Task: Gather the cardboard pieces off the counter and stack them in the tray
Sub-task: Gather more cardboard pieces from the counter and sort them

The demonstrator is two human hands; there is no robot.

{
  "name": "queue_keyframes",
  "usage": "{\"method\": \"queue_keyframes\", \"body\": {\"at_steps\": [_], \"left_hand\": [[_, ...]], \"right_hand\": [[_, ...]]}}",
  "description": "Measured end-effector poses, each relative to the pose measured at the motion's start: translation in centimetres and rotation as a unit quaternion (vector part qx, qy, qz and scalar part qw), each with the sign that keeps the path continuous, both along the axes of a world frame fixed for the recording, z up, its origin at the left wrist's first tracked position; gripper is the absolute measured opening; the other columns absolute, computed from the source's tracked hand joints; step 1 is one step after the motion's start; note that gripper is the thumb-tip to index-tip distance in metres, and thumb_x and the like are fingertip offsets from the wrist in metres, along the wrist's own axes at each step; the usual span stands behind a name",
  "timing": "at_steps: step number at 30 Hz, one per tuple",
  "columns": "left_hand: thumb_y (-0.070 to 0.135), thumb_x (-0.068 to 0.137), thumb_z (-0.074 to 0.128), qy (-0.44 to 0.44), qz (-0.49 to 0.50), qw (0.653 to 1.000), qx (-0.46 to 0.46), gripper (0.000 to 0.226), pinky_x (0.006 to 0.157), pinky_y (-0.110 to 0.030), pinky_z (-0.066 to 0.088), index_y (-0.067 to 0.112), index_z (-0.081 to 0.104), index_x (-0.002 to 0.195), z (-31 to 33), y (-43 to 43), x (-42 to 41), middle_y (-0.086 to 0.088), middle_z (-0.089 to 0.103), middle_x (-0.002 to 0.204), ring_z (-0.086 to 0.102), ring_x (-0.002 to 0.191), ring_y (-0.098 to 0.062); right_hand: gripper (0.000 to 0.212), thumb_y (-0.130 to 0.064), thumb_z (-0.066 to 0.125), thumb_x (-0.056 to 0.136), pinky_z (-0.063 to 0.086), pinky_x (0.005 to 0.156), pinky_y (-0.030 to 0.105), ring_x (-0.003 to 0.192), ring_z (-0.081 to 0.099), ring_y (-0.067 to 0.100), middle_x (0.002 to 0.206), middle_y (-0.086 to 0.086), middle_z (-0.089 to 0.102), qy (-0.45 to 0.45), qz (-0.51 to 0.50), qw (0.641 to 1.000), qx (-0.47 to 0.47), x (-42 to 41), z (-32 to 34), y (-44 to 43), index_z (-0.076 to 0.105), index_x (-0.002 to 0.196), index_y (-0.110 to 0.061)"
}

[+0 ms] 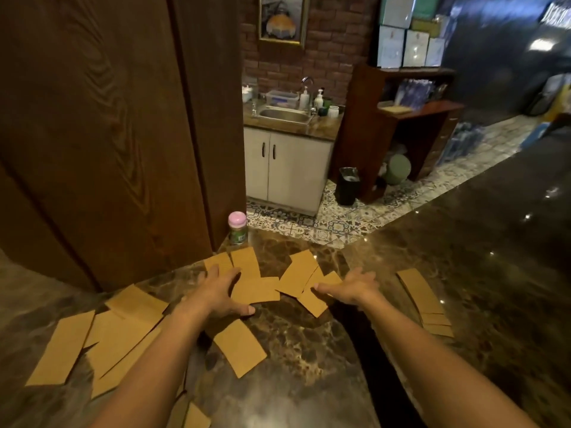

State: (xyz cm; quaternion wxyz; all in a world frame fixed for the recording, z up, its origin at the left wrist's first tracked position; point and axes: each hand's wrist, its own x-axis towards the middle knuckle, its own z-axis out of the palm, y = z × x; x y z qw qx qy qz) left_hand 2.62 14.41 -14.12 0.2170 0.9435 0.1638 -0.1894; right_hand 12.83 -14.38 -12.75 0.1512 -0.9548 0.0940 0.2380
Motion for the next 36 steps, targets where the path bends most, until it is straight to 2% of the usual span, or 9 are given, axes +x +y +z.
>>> {"method": "queue_keyframes", "body": {"at_steps": [4,9,13,16,19,22,25,32,36], "left_hand": [[0.072,0.069,0.073,-0.014,-0.026,0.999,0.027,0.099,0.116,-0.073,0.011,0.045,0.028,0.153,-1.4,-1.0,1.5,-0.006,0.004,0.169,-0.001,0.152,-0.042],[0.075,0.090,0.040,-0.080,-0.080,0.983,0.142,0.075,0.110,-0.076,0.022,0.038,0.026,0.154,-3.4,-1.6,-0.1,-0.008,0.017,0.165,0.013,0.149,-0.045],[0.061,0.099,0.018,-0.123,-0.156,0.954,0.223,0.073,0.084,-0.068,0.052,0.012,0.055,0.139,-3.8,-1.5,-2.1,-0.014,0.057,0.144,0.057,0.122,-0.052],[0.039,0.097,0.053,-0.161,-0.179,0.935,0.260,0.047,0.070,-0.057,0.061,0.008,0.055,0.132,-3.7,-0.9,-2.8,-0.017,0.069,0.127,0.070,0.102,-0.048],[0.014,0.068,0.091,-0.170,-0.198,0.930,0.260,0.079,0.070,-0.048,0.064,0.014,0.047,0.134,-2.7,-0.9,-3.5,-0.015,0.070,0.125,0.073,0.100,-0.041],[-0.003,0.074,0.080,-0.192,-0.211,0.929,0.236,0.079,0.079,-0.049,0.062,0.016,0.045,0.142,-2.1,-1.4,-4.4,-0.018,0.062,0.136,0.067,0.113,-0.043],[-0.010,0.082,0.065,-0.210,-0.224,0.924,0.230,0.083,0.091,-0.049,0.056,0.020,0.033,0.153,-1.1,-1.6,-5.3,-0.016,0.049,0.150,0.054,0.130,-0.041],[0.018,0.081,0.078,-0.221,-0.217,0.926,0.216,0.064,0.057,-0.038,0.058,0.027,0.052,0.139,1.1,-2.4,-7.1,0.003,0.068,0.129,0.073,0.096,-0.025],[0.017,0.086,0.075,-0.318,-0.100,0.942,0.045,0.057,0.088,-0.040,0.058,0.029,0.055,0.138,3.9,-5.3,-8.2,0.008,0.067,0.126,0.066,0.109,-0.016]], "right_hand": [[0.148,-0.092,0.067,0.060,0.033,0.118,0.051,0.152,0.022,0.044,0.166,0.023,0.019,-0.011,0.002,1.000,-0.022,1.6,0.0,2.8,0.009,0.161,-0.001],[0.128,-0.069,0.087,0.062,0.039,0.116,0.048,0.148,0.033,0.039,0.160,0.017,0.038,-0.012,-0.032,0.998,0.045,2.8,-1.4,5.3,0.028,0.154,-0.002],[0.093,-0.055,0.092,0.065,0.048,0.109,0.046,0.136,0.049,0.035,0.147,0.013,0.054,0.004,-0.038,0.994,0.099,2.8,-1.7,5.6,0.053,0.136,-0.011],[0.080,-0.043,0.096,0.063,0.052,0.105,0.046,0.127,0.057,0.032,0.135,0.011,0.061,0.000,-0.056,0.986,0.155,2.3,-1.6,5.2,0.059,0.126,-0.010],[0.058,-0.034,0.096,0.063,0.057,0.091,0.039,0.110,0.065,0.027,0.118,0.007,0.070,-0.017,-0.078,0.973,0.218,1.2,-1.6,4.3,0.065,0.107,-0.013],[0.040,-0.029,0.093,0.067,0.051,0.074,0.036,0.100,0.066,0.023,0.110,0.005,0.073,-0.034,-0.090,0.952,0.289,-0.6,-1.6,2.8,0.064,0.091,-0.018],[0.025,-0.018,0.090,0.074,0.058,0.083,0.042,0.094,0.071,0.024,0.098,0.004,0.077,-0.030,-0.096,0.930,0.353,-2.6,-1.2,0.8,0.071,0.089,-0.017],[0.015,-0.014,0.083,0.083,0.057,0.071,0.031,0.087,0.077,0.021,0.096,0.005,0.082,-0.023,-0.065,0.895,0.440,-6.7,0.9,-2.6,0.077,0.097,-0.013],[0.020,-0.020,0.084,0.083,0.059,0.087,0.044,0.098,0.077,0.028,0.100,0.005,0.083,-0.018,-0.058,0.864,0.499,-8.6,2.9,-3.2,0.079,0.102,-0.013]]}}
